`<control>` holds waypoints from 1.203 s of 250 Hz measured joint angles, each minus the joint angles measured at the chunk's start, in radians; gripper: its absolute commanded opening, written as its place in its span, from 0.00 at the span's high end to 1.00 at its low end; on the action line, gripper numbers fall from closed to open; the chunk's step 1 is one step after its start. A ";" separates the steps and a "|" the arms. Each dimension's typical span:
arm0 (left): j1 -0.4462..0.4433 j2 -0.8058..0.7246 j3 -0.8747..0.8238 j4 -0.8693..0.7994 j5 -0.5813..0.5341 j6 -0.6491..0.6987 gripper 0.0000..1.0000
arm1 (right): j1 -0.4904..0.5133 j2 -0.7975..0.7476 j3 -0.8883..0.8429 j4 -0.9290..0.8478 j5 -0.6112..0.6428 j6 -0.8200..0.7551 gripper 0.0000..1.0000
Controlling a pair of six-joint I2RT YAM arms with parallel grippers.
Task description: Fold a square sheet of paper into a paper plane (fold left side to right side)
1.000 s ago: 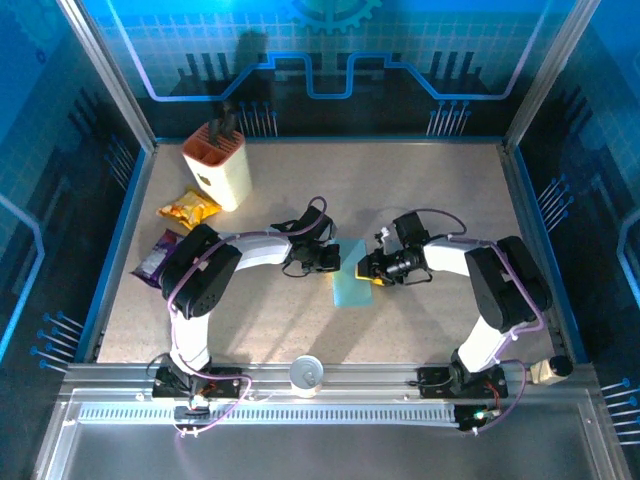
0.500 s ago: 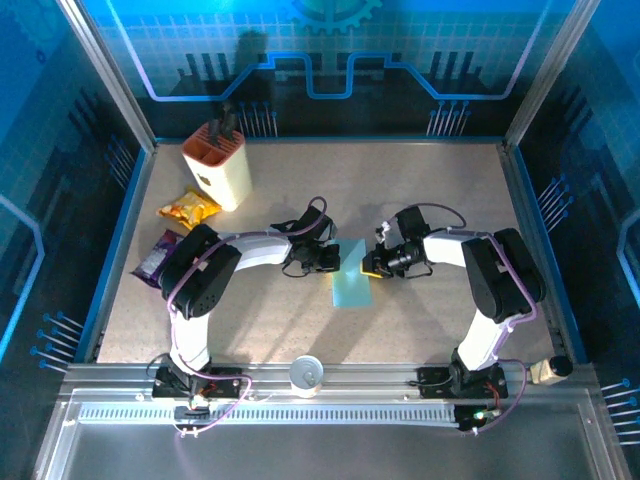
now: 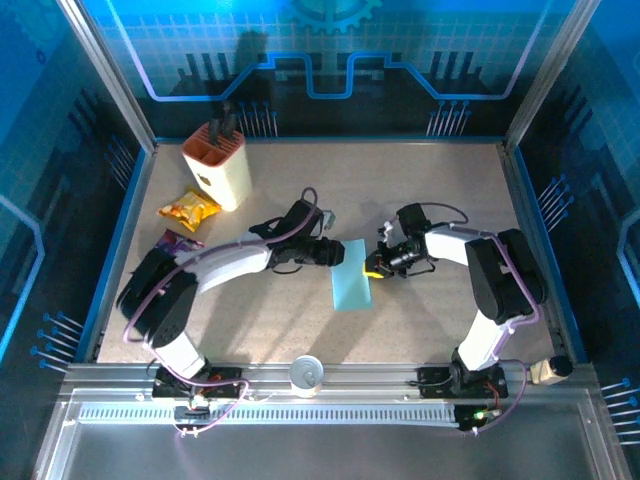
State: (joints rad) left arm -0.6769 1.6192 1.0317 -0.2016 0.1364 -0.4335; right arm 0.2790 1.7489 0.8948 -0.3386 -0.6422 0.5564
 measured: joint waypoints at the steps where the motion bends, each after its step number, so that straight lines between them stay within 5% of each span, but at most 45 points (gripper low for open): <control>1: -0.002 -0.003 -0.002 0.000 0.000 0.002 0.44 | 0.000 0.000 0.000 -0.001 0.000 0.001 0.95; 61: -0.214 -0.126 -0.093 -0.012 -0.120 0.080 0.38 | -0.010 -0.011 0.016 -0.018 -0.022 0.058 0.95; 149: -0.441 -0.005 -0.014 -0.070 -0.323 0.102 0.36 | -0.011 -0.011 0.030 -0.032 -0.025 0.084 0.95; 301: -0.480 0.191 0.140 -0.109 -0.489 0.093 0.59 | -0.011 -0.011 0.030 -0.027 -0.025 0.099 0.95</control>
State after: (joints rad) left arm -1.1568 1.8103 1.1713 -0.3103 -0.3527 -0.3405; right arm 0.2680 1.7382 0.9249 -0.3656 -0.6674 0.6556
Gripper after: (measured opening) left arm 0.415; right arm 0.062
